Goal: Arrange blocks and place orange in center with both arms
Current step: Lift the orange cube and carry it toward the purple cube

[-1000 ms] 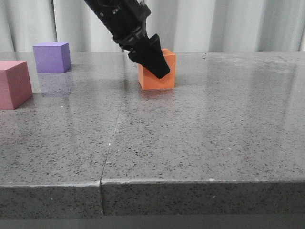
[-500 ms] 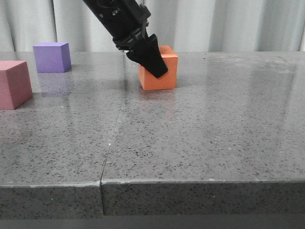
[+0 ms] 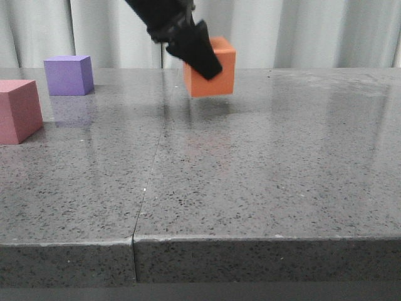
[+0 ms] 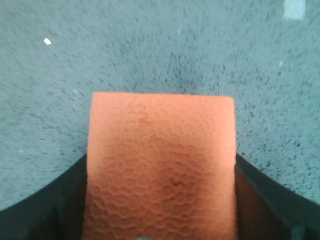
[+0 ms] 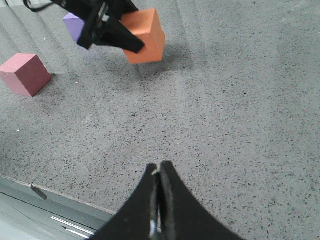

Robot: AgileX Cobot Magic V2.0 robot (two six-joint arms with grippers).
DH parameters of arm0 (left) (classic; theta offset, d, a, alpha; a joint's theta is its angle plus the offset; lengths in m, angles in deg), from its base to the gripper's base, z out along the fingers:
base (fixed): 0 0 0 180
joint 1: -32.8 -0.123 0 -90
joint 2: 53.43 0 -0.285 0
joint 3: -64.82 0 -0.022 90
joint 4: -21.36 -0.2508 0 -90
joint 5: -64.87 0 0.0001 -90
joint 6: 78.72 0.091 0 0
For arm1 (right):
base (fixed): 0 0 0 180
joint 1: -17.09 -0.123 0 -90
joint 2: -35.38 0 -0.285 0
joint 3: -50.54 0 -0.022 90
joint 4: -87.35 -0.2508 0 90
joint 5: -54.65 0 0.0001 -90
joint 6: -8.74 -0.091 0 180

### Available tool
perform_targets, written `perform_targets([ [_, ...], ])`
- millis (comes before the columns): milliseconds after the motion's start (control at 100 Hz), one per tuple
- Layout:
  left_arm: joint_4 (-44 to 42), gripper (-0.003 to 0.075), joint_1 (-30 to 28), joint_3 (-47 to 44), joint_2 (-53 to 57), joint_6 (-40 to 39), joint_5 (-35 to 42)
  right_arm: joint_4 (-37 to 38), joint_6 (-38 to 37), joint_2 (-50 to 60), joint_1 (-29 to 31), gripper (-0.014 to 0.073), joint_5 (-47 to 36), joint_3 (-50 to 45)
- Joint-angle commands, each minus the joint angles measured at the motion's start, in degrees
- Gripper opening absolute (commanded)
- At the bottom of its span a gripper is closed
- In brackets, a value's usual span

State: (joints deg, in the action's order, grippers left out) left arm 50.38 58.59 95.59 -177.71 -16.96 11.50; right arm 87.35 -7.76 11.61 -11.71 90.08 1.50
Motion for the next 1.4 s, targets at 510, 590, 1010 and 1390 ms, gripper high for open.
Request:
perform_targets([
  [510,-20.33,0.0270,-8.39,2.15,16.12,-40.33,-0.82,0.84,0.44,-0.44,0.30,-0.0068,-4.49,1.53],
  [590,-23.20,0.0270,-10.52,2.15,17.13,-47.29,-2.91,0.84,0.44,-0.44,0.30,-0.0068,-4.49,1.53],
  [1010,-36.77,0.0270,-15.14,-2.05,17.98,-69.77,-8.13,0.84,0.44,-0.44,0.30,-0.0068,-4.49,1.53],
  [1390,-36.85,0.0270,-15.14,-15.88,17.98,-76.71,5.02,0.84,0.44,-0.44,0.30,-0.0068,-4.49,1.53],
])
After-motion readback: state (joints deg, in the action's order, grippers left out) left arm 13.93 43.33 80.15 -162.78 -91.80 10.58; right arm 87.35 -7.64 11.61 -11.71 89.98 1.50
